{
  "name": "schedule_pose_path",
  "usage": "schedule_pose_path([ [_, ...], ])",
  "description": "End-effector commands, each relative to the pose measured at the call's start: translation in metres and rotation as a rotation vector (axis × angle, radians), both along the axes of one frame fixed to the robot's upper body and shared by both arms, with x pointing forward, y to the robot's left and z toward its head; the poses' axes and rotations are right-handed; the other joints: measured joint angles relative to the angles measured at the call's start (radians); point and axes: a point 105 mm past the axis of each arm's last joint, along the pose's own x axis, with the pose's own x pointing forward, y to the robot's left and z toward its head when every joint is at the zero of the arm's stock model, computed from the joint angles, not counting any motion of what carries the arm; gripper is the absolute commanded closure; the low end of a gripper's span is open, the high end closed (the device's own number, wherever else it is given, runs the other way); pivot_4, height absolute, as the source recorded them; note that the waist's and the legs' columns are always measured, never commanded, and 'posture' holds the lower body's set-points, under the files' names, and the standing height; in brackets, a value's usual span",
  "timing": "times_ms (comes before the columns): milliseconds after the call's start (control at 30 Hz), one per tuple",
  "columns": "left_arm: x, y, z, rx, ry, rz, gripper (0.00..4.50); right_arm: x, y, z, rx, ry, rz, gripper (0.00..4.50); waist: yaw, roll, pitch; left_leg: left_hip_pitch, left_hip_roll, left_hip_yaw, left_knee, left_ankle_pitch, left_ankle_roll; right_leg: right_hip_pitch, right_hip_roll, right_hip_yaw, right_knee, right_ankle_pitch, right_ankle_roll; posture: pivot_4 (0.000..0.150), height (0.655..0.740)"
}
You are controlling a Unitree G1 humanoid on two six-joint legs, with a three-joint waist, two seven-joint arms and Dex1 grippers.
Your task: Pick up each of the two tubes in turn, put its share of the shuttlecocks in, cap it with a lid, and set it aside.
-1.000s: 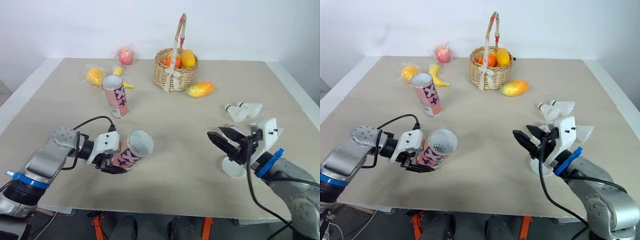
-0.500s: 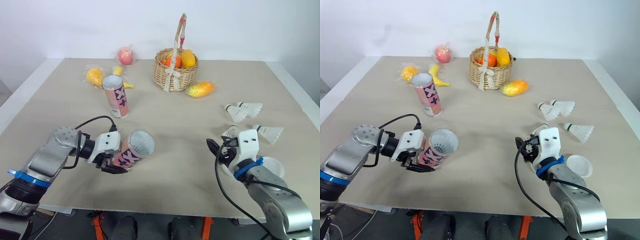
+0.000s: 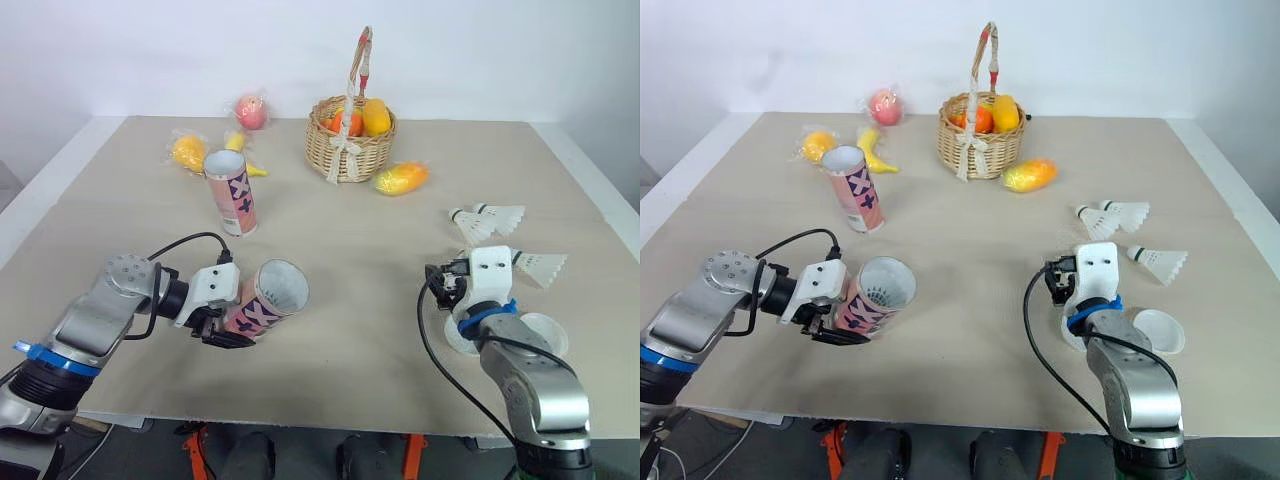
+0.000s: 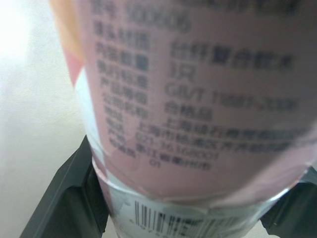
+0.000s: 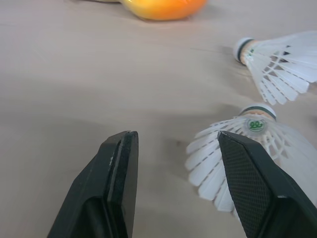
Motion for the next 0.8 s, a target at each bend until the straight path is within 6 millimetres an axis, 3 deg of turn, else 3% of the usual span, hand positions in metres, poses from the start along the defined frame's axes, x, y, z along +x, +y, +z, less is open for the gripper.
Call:
schedule_pose_path([
  [33,-0.007,-0.006,-0.007,-0.003,0.03,-0.023,1.42,0.003,-0.003,0.007,-0.019,-0.027,-0.04,1.71,0.0,0.0,0.0,0.0,0.0,0.0,0.0,0.0,0.0,0.0,0.0,0.0,0.0,0.0,0.0,0.15,0.74],
  [367,-0.006,-0.004,-0.006,-0.006,0.026,-0.015,1.42,0.013,-0.011,0.005,-0.068,-0.007,-0.119,1.71,-0.001,0.0,0.0,0.0,0.0,0.0,0.0,0.0,0.0,0.0,0.0,0.0,0.0,0.0,0.0,0.15,0.74],
  [467,-0.006,-0.004,-0.006,-0.008,0.025,-0.015,1.42,0.013,-0.008,0.006,-0.067,-0.015,-0.106,2.55,-0.001,0.0,0.0,0.0,0.0,0.0,-0.001,0.0,0.0,-0.001,0.0,0.0,0.0,0.0,0.0,0.15,0.74],
  [600,-0.005,-0.004,-0.005,-0.01,0.024,-0.016,1.42,0.011,-0.008,0.009,-0.071,-0.025,-0.106,4.47,-0.001,0.0,0.0,0.0,0.0,0.0,-0.001,0.0,0.0,-0.001,0.0,0.0,0.0,0.0,0.0,0.15,0.74],
  [800,-0.005,-0.006,-0.005,-0.018,0.021,-0.019,1.42,0.007,-0.006,0.021,-0.111,-0.089,-0.082,4.47,-0.001,0.0,0.0,0.0,0.0,0.0,-0.001,0.0,0.0,-0.001,0.0,0.0,0.0,0.0,0.0,0.15,0.74],
])
